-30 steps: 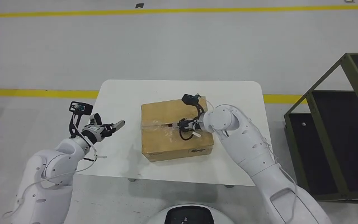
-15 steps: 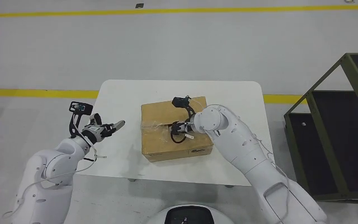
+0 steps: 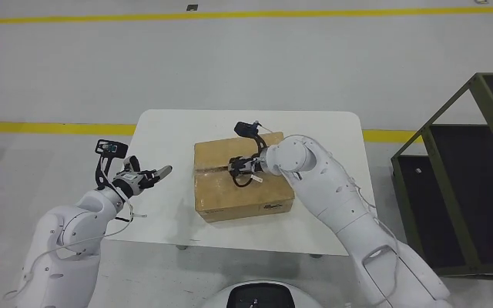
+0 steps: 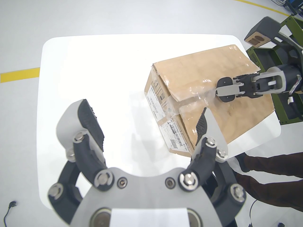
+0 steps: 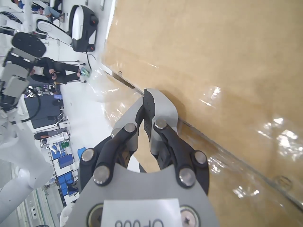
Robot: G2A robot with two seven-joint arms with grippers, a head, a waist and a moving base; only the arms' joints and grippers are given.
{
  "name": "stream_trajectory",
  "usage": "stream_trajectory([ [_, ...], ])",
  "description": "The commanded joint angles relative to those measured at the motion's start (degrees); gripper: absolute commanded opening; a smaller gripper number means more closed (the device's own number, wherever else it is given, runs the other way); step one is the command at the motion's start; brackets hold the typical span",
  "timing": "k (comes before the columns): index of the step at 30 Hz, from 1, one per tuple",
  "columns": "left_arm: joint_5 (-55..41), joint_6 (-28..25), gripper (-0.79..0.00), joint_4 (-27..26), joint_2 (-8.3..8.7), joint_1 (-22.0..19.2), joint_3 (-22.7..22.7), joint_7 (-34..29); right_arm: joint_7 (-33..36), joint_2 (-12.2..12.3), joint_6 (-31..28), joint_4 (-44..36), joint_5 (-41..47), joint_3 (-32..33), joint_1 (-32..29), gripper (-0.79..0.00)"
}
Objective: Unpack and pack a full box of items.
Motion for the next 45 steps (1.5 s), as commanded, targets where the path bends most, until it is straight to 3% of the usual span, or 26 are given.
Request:
stream_trajectory([
  [1,0.0,0.0,0.000,0.0,0.00,0.0,0.0,0.0,0.3,0.4,0.3,-1.3,-0.5,0.8,-0.4,-0.785],
  [8,0.0,0.0,0.000,0.0,0.00,0.0,0.0,0.0,0.8,2.0,1.8,-6.4,-1.2,4.2,-2.9,-0.785],
  [15,-0.2,-0.2,0.000,-0.2,-0.01,0.5,0.2,0.8,3.7,4.3,4.1,-10.5,-9.3,6.6,-5.2,-0.782],
  [16,-0.4,-0.8,0.000,-0.5,0.04,0.8,0.3,0.9,4.3,4.5,4.2,-10.8,-10.2,6.8,-5.5,-0.742],
  [19,-2.0,-2.4,0.000,-1.1,0.19,1.3,0.6,0.0,5.1,4.9,4.4,-11.2,-11.6,6.9,-6.3,-0.483],
  [21,-1.9,-2.8,0.000,-1.2,0.29,1.5,0.8,-0.1,4.8,4.9,4.4,-11.0,-12.5,6.3,-6.3,-0.397],
  [23,-1.6,-3.0,0.000,-1.3,0.35,1.7,1.3,0.1,4.2,4.7,4.3,-10.3,-12.7,5.6,-6.1,-0.249],
  [30,-1.0,-3.6,0.000,-1.4,0.65,2.3,2.0,0.0,2.8,3.4,2.9,-5.7,-13.3,1.5,-3.0,-0.280],
  [36,-0.4,-2.5,0.000,-1.3,0.85,2.3,2.2,0.7,0.9,1.7,1.1,-0.6,-11.5,-1.5,-0.4,-0.252],
  [40,-0.2,-2.0,0.000,-1.1,0.98,2.1,2.3,1.1,0.1,0.5,-0.8,2.3,-9.1,-3.0,0.9,-0.302],
  [45,0.0,-1.5,0.000,-0.7,1.15,1.9,2.4,1.4,-0.8,-0.7,-3.1,5.2,-6.5,-4.3,1.9,-0.268],
])
